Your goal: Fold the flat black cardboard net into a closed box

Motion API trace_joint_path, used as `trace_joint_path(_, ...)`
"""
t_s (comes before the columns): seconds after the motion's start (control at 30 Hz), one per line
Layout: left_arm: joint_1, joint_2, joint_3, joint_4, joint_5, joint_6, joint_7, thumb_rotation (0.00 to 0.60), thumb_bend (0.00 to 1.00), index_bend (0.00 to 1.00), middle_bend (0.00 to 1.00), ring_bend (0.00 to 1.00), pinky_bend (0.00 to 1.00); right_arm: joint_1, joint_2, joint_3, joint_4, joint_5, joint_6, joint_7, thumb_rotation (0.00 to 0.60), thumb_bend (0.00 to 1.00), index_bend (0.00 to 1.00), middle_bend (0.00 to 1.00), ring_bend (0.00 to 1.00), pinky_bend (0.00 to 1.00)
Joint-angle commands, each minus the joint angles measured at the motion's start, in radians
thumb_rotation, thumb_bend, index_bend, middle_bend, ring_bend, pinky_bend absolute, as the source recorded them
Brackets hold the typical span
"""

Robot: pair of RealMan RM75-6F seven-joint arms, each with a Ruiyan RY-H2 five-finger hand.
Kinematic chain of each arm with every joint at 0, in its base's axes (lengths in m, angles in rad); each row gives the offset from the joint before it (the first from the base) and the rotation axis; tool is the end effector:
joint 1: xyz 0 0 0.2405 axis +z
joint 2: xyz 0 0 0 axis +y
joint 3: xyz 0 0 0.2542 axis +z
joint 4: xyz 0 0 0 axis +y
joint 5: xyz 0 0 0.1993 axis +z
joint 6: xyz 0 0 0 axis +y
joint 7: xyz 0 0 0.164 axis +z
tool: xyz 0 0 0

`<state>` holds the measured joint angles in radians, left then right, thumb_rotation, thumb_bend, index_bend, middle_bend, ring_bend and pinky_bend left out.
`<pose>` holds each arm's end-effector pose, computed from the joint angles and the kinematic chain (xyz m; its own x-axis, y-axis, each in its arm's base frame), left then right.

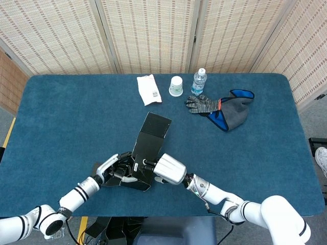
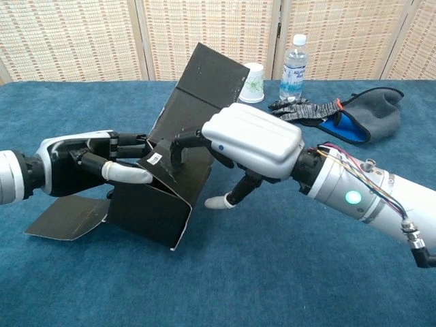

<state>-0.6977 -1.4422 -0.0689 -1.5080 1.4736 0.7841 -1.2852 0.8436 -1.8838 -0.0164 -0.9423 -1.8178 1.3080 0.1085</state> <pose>-0.1590 0.3116 -0.0258 -0.6473 0.6566 0.3872 0.6863 0.2809 0.6709 -0.0737 -0.3084 -0.0821 0.3892 0.0011 0.9212 -0.4672 -0.8616 0.1984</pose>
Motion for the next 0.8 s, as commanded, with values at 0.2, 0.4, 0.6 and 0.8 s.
trace_joint_path(0.2,-0.005,-0.037,0.032,0.098,0.047,0.019,0.030,0.600,0.11,0.23,0.22,0.56,0.77,0.021,-0.028,-0.003,0.036,0.000,-0.037,-0.007,0.600,0.12,0.38,0.34,0.73,1.00)
trace_joint_path(0.4,-0.016,-0.038,0.060,0.140,0.081,0.026,0.068,0.600,0.11,0.20,0.18,0.55,0.77,0.038,-0.032,-0.003,0.044,0.002,-0.065,-0.013,0.600,0.12,0.38,0.34,0.73,1.00)
trace_joint_path(0.6,-0.028,-0.037,0.083,0.168,0.111,0.037,0.106,0.600,0.11,0.17,0.15,0.55,0.77,0.057,-0.029,0.001,0.033,0.011,-0.102,-0.024,0.600,0.13,0.38,0.33,0.73,1.00)
trace_joint_path(0.8,-0.029,-0.035,0.096,0.176,0.106,0.047,0.131,0.600,0.11,0.17,0.14,0.55,0.77,0.083,-0.021,0.008,0.018,0.012,-0.132,-0.040,0.600,0.13,0.38,0.32,0.73,1.00)
